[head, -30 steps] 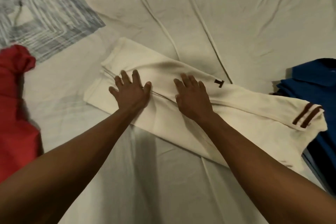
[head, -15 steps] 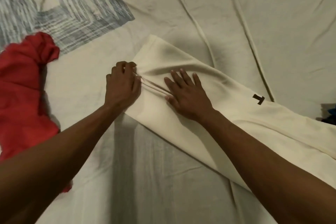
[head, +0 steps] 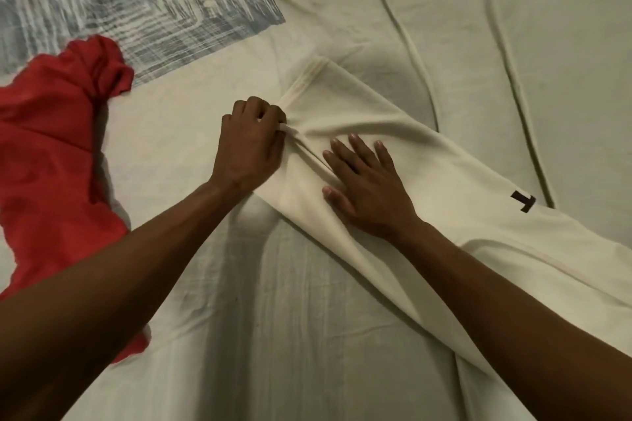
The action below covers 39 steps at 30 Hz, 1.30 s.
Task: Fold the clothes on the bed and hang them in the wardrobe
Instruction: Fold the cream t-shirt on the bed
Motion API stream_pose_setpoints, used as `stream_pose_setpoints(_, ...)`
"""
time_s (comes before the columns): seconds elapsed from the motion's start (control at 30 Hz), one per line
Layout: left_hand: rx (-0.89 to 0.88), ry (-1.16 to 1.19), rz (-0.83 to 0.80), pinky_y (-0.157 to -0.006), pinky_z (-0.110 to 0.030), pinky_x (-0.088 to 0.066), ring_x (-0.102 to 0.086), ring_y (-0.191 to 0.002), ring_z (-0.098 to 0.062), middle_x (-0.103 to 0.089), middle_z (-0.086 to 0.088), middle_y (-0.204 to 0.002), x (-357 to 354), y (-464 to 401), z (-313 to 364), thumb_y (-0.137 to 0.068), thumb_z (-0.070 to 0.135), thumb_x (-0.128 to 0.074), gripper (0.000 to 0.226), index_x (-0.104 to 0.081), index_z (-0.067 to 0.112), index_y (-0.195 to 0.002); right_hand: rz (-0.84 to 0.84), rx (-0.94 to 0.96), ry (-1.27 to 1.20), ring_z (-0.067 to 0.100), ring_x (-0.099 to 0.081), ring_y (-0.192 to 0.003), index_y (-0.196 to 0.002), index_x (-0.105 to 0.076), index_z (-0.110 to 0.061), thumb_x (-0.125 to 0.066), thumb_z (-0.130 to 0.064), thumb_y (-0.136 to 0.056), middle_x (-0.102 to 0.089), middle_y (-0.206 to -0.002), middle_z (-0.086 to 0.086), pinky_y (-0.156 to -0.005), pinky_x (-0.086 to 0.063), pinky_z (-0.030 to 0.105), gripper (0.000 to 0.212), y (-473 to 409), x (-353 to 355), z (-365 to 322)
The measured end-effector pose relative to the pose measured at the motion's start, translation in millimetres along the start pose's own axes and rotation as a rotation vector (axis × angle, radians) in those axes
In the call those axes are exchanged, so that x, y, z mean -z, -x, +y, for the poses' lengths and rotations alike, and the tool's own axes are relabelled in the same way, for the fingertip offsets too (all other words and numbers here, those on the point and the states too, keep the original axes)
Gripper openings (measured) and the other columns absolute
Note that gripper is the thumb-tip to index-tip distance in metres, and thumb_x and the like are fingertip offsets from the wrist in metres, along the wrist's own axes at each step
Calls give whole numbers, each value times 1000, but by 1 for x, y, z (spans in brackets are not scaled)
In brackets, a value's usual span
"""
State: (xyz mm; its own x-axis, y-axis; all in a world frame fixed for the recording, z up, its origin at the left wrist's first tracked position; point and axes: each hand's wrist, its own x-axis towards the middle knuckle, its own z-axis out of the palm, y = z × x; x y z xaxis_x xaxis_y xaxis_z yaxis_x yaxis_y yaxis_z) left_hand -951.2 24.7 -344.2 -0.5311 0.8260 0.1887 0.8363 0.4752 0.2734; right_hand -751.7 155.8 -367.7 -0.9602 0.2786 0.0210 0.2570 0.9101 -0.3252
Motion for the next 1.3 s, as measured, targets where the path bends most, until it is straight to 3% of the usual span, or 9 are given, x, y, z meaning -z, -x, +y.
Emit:
stream_pose_setpoints(0.1,62,48,11,-72,-44,-41,-50,-96,-33,-55,-10,-102,-5,-3,0,-83,23,-50,22,-58,11,-101,101,-5,-15,33,-51,-126,-127,-64,-14,-54,-42,-89,-60,-131,8,-101,-39,48,48,-6,5,-3)
stream_pose_setpoints(0.2,129,94,36,-72,-44,-40,-49,-94,-32,-54,-10,-99,-9,-5,1,-84,24,-51,22,-57,11,-99,160,-112,-86,29,-55,-91,-96,-69,-14,-60,-31,-82,-62,-93,4,-74,-40,39,24,-19,14,-13)
stream_pose_setpoints(0.33,168,127,27,-74,-43,-40,-50,-90,-32,-53,-11,-99,-13,-6,1,-83,27,-48,25,-56,10,-100,-46,-281,-282,25,-55,-76,-81,-55,-17,-58,-28,-90,-56,-71,-3,-67,-41,35,14,-27,25,-17)
stream_pose_setpoints(0.5,248,100,52,-74,-45,-38,-49,-87,-33,-52,-11,-94,-17,-7,2,-87,30,-38,26,-52,10,-94,-170,-436,-297,25,-59,-84,-91,-56,-19,-56,-40,-95,-66,-88,2,-69,-44,35,22,-28,28,-9)
stream_pose_setpoints(0.73,273,-11,66,-73,-47,-38,-50,-90,-34,-55,-13,-99,-27,-8,4,-93,28,-38,24,-52,9,-97,-454,-536,-322,23,-60,-86,-72,-52,-24,-64,-52,-87,-60,-85,-1,-68,-44,34,34,-28,44,6)
stream_pose_setpoints(0.83,250,-22,55,-74,-47,-37,-51,-89,-35,-56,-12,-95,-25,-12,5,-93,21,-44,15,-52,9,-98,-624,-571,-373,23,-62,-71,-71,-55,-19,-69,-47,-87,-60,-75,2,-61,-52,34,35,-31,62,11)
stream_pose_setpoints(0.93,280,-2,75,-75,-47,-37,-50,-89,-35,-57,-12,-94,-22,-13,9,-93,19,-47,12,-51,9,-98,-776,-583,-389,20,-56,-59,-73,-59,-14,-69,-41,-90,-59,-70,5,-51,-46,28,34,-32,80,12)
stream_pose_setpoints(1.13,286,-70,37,-76,-45,-34,-51,-93,-36,-58,-13,-99,-25,-13,7,-97,25,-42,19,-51,9,-103,-951,-697,-352,26,-65,-72,-108,-68,-10,-73,-39,-87,-70,-95,14,-76,-60,42,36,-15,92,29)
stream_pose_setpoints(1.3,232,-155,88,-72,-44,-32,-51,-87,-36,-56,-14,-96,-32,-8,1,-101,24,-43,17,-51,9,-102,-1053,-736,-261,31,-74,-87,-112,-69,-10,-78,-38,-83,-74,-97,17,-76,-62,43,41,3,94,44)
